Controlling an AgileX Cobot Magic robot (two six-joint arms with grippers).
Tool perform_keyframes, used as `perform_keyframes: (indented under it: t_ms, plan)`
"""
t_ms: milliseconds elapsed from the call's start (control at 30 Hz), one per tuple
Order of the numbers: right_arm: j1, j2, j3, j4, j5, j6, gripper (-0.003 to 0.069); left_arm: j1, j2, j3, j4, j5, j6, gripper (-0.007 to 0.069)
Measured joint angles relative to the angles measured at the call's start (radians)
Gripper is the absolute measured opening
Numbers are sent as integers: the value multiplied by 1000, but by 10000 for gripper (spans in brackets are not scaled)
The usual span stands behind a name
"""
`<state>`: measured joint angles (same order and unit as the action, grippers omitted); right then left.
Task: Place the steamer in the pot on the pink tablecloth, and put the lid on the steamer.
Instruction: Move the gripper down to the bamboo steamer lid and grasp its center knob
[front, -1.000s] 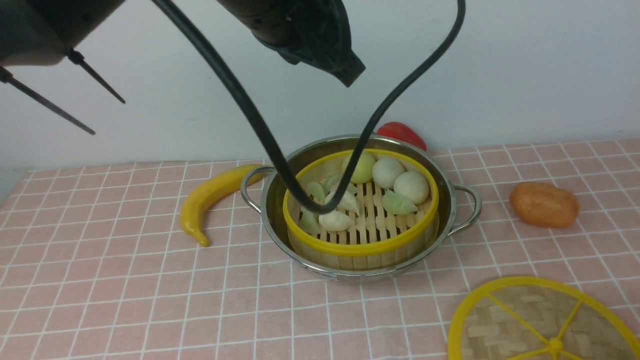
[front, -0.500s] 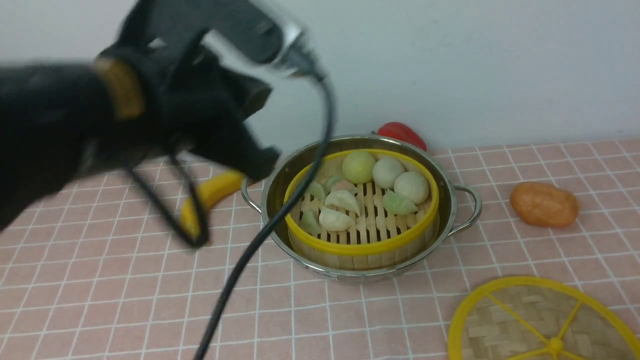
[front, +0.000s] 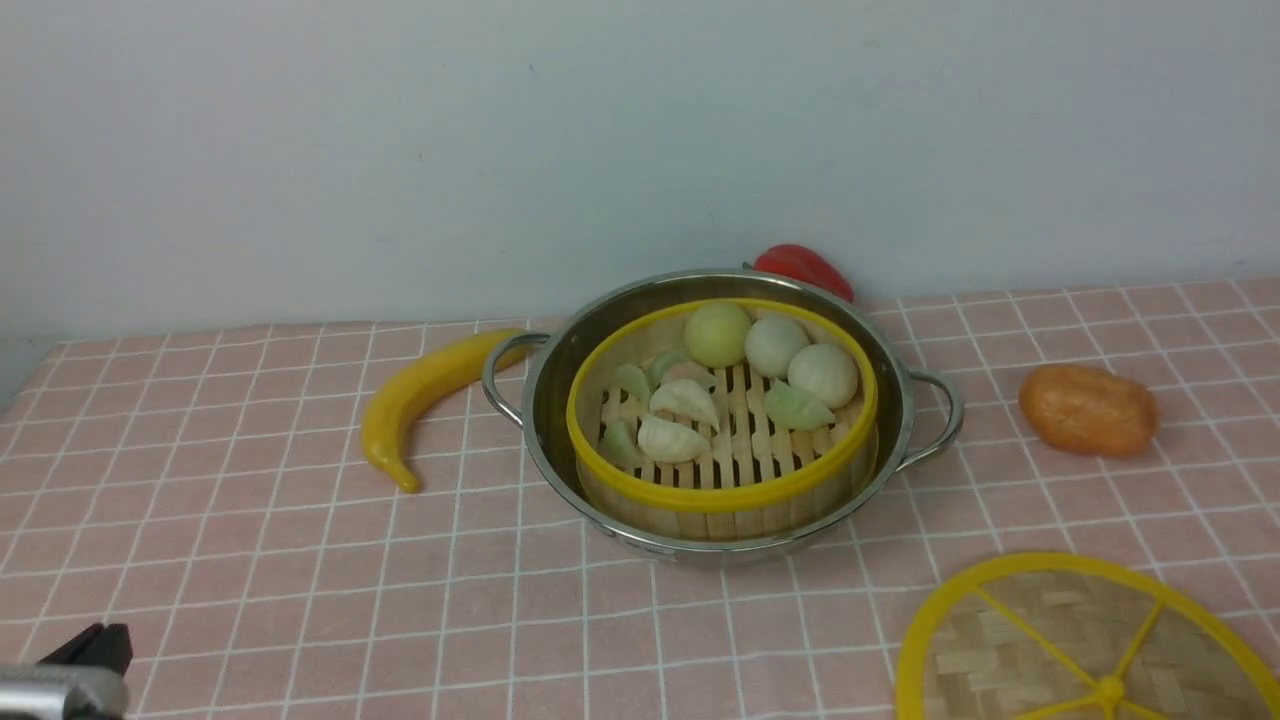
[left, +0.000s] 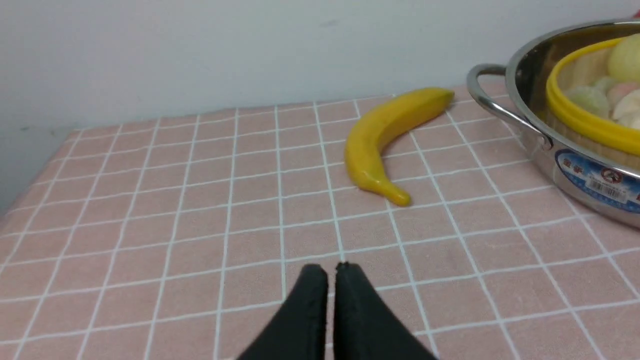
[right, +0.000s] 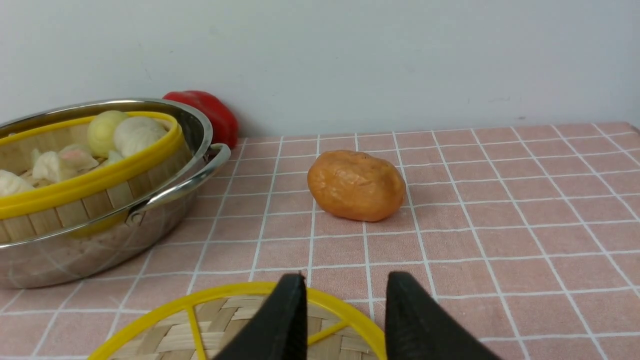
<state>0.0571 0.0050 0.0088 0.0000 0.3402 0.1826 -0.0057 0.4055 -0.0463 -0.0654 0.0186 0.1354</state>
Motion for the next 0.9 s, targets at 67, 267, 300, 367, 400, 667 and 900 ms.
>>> perform_keyframes:
  t_ms: [67,267,300,367,400,667,900]
  plan:
    - [0,0,0,0,0,0,243,9,-90,37,1,0,-1,22]
    - [0,0,0,0,0,0,243,11,-299,53,26,133,-1,41]
    - [0,0,0,0,0,0,243,11,-305,53,27,141,-1,41]
    - [0,0,0,0,0,0,243,11,-369,53,45,228,-1,43]
    - [0,0,0,0,0,0,243,11,-392,53,52,270,-1,43]
    - [0,0,0,0,0,0,243,12,-403,53,57,321,-2,64]
    - [0,0,0,0,0,0,243,12,-404,53,57,321,-3,74]
